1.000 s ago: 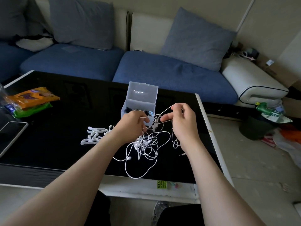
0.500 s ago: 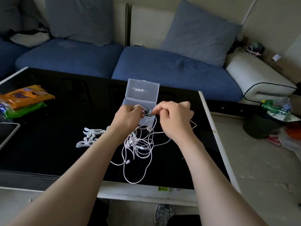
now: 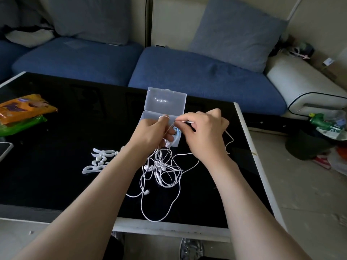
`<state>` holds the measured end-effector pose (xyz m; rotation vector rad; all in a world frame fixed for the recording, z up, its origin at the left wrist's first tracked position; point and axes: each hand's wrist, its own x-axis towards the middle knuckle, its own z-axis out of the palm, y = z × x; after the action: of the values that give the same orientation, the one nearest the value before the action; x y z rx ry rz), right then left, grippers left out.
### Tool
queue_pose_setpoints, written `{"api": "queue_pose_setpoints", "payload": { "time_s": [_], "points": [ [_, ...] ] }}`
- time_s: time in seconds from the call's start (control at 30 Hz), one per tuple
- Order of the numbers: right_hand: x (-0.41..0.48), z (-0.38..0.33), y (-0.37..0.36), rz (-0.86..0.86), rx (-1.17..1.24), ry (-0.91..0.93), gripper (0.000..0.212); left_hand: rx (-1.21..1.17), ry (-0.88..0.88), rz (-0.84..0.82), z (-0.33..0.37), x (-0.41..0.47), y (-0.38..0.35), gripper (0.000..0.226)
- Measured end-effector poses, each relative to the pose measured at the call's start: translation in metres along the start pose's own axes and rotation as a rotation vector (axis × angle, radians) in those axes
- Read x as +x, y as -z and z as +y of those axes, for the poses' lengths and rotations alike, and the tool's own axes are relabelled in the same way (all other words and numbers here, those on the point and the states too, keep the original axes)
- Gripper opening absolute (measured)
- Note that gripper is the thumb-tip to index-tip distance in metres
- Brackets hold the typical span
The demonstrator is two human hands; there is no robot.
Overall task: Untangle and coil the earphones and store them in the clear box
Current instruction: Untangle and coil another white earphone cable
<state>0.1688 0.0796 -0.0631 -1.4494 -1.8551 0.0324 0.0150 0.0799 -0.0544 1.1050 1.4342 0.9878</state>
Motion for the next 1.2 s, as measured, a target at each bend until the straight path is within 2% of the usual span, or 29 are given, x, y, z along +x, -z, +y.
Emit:
{"api": "queue_pose_setpoints", "payload": {
  "time_s": [0.07, 0.2, 0.4, 0.67, 0.87, 1.07, 1.2],
  "points": [
    [0.002, 0.000, 0.000, 0.099, 0.034, -0.019, 0.007, -0.013, 0.001, -0.008, 0.002, 0.002, -0.001, 0.053],
    [0.004, -0.002, 0.005, 0.292, 0.178, -0.109, 0.008, 0.124, 0.024, -0.090, 0.003, 0.004, -0.001, 0.075],
    [0.012, -0.011, -0.003, 0.368, 0.257, -0.176, 0.014, 0.246, 0.018, -0.104, 0.003, 0.008, -0.008, 0.095],
    [0.026, -0.003, -0.001, 0.510, 0.665, -0.542, 0.014, 0.108, 0.102, -0.168, -0.002, 0.021, -0.008, 0.094],
    [0.028, 0.001, 0.001, 0.508, 0.708, -0.647, 0.019, -0.081, 0.121, -0.166, -0.004, 0.022, -0.008, 0.065],
    [0.028, 0.003, 0.002, 0.531, 0.696, -0.739, 0.015, -0.036, 0.147, -0.236, 0.003, 0.016, -0.005, 0.073],
    [0.029, 0.006, 0.002, 0.555, 0.732, -0.771, 0.015, 0.160, 0.174, -0.275, -0.009, 0.023, 0.001, 0.090]
  ]
}}
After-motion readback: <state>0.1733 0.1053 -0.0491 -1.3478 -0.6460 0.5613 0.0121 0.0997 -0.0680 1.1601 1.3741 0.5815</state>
